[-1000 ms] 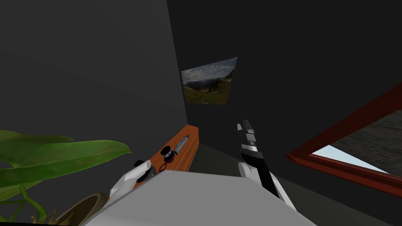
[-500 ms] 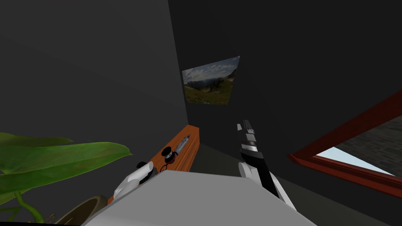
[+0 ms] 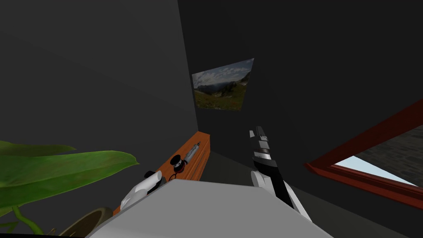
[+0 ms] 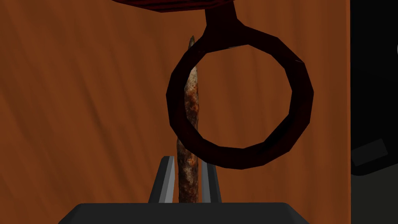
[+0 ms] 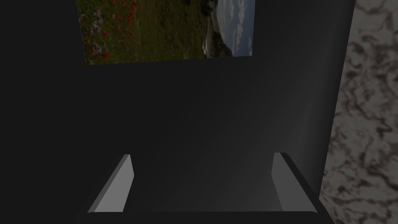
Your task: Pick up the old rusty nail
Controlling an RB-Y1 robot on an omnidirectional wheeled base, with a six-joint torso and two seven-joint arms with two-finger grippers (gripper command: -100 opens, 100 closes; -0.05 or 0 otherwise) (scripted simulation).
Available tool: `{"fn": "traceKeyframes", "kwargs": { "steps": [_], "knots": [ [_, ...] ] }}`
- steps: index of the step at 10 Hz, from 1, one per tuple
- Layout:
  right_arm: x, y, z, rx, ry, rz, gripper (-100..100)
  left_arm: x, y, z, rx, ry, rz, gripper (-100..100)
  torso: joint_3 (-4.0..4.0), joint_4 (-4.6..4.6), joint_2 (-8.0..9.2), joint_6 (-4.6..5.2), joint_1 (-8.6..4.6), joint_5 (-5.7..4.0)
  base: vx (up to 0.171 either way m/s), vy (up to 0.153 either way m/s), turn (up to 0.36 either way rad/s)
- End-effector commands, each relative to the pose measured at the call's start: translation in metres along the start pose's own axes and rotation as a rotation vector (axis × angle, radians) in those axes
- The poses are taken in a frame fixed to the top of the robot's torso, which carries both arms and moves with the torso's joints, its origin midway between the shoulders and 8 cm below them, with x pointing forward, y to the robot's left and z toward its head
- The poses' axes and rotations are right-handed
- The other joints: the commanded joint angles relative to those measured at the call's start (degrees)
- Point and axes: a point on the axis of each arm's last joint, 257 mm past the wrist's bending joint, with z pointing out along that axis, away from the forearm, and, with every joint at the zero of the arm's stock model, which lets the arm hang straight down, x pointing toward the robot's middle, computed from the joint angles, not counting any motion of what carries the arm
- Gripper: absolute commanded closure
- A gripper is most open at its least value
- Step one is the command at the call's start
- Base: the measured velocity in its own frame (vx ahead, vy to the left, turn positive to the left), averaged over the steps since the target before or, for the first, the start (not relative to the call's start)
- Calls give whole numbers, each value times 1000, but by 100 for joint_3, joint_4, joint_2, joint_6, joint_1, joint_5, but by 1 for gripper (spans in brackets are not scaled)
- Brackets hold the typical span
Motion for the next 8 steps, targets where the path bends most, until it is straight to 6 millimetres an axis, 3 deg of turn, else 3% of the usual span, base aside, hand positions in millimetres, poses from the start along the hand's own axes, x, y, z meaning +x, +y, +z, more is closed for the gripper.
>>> {"fn": "traceKeyframes", "kwargs": {
  "steps": [1,2,3,4,7,8],
  "knots": [
    [0,0,0,0,0,0,0,0,0,0,0,0,0,100,0,0,0,0,0,0,0,0,0],
    [0,0,0,0,0,0,0,0,0,0,0,0,0,100,0,0,0,0,0,-1,0,0,0],
    [0,0,0,0,0,0,0,0,0,0,-1,0,0,0,0,0,0,0,0,-1,0,0,0],
    [0,0,0,0,0,0,0,-2,-10,-8,0,-1,-1,100,0,1,0,0,0,-1,-23,-41,-23],
    [0,0,0,0,0,0,0,-4,-17,-13,1,-1,-4,100,8,3,14,-1,-25,-7,-28,-50,-6],
    [0,0,0,0,0,0,0,-5,-17,-14,0,-2,-3,0,5,2,8,-1,-14,-4,-3,-5,1]
  ]
}}
